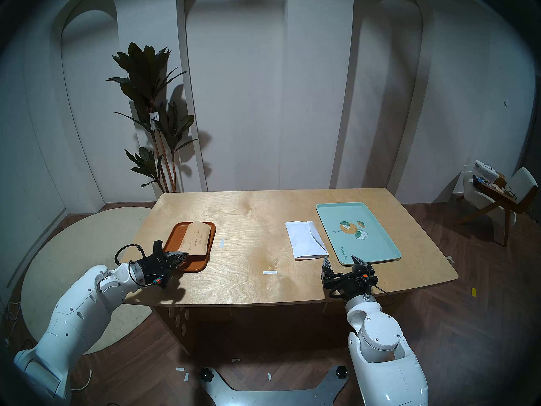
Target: Sort the mail into the trays, one tray per recipient
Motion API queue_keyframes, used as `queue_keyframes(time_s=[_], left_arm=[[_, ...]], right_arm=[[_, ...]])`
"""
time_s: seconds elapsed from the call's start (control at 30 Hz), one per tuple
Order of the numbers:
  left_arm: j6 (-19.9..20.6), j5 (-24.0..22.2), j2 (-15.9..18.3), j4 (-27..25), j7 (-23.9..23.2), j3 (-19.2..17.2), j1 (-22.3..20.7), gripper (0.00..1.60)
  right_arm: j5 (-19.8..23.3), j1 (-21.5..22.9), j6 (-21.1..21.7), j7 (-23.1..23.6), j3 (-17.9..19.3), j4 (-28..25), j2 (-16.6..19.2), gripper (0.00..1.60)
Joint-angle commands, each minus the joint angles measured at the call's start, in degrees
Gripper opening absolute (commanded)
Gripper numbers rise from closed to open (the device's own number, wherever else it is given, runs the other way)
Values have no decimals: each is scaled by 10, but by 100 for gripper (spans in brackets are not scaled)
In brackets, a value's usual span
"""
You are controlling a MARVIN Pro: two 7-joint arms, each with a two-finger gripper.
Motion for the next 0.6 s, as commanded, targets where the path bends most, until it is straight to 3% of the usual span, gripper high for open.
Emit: queue_keyframes(time_s=[0.0,0.3,0.57], left_arm=[[4,-15,26,-35,-17,-21,-3,0],[6,-38,40,-41,-46,-37,16,0],[-22,-48,44,-27,-66,-28,19,0]], right_arm=[[-1,2,-2,-1,0,-14,-1,160],[-1,2,-2,-1,0,-14,-1,160],[-1,1,-1,-1,0,-15,-1,160]])
